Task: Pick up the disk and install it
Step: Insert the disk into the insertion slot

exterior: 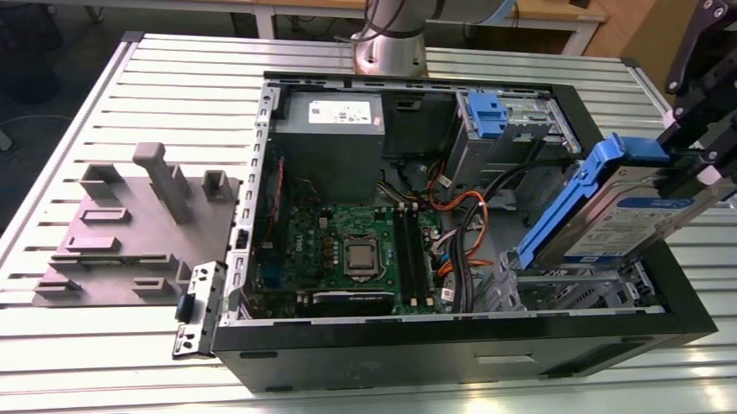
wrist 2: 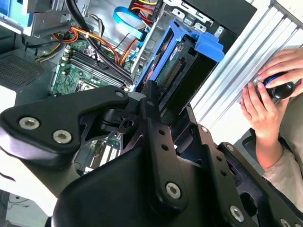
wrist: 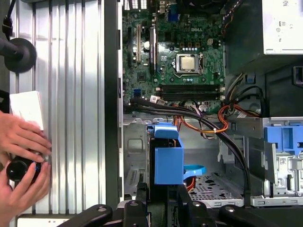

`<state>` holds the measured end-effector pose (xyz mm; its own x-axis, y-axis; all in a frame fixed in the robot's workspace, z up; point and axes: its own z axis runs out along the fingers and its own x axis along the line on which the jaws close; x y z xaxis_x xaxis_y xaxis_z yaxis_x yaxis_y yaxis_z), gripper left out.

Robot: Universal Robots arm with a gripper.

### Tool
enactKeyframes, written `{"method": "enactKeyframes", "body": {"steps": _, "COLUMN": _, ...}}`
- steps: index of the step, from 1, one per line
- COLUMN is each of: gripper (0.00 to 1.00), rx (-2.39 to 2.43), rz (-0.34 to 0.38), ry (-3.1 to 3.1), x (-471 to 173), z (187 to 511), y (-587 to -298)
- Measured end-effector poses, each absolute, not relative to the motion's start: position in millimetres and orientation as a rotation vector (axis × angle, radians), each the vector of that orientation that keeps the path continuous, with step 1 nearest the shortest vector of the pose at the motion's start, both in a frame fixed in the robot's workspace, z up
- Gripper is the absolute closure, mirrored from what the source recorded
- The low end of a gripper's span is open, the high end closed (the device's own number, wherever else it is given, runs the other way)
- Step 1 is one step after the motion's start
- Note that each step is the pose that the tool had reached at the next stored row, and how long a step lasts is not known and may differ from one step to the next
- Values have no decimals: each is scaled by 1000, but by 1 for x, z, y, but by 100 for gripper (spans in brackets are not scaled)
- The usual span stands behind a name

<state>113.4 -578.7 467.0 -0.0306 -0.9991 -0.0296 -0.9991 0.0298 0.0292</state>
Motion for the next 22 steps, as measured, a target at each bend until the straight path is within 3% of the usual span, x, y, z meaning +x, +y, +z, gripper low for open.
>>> {"method": "enactKeyframes", "body": {"steps": 22, "gripper": 65, "rx": -2185, "rz": 68, "ry": 2252, "x": 114, "z": 454, "y": -574}}
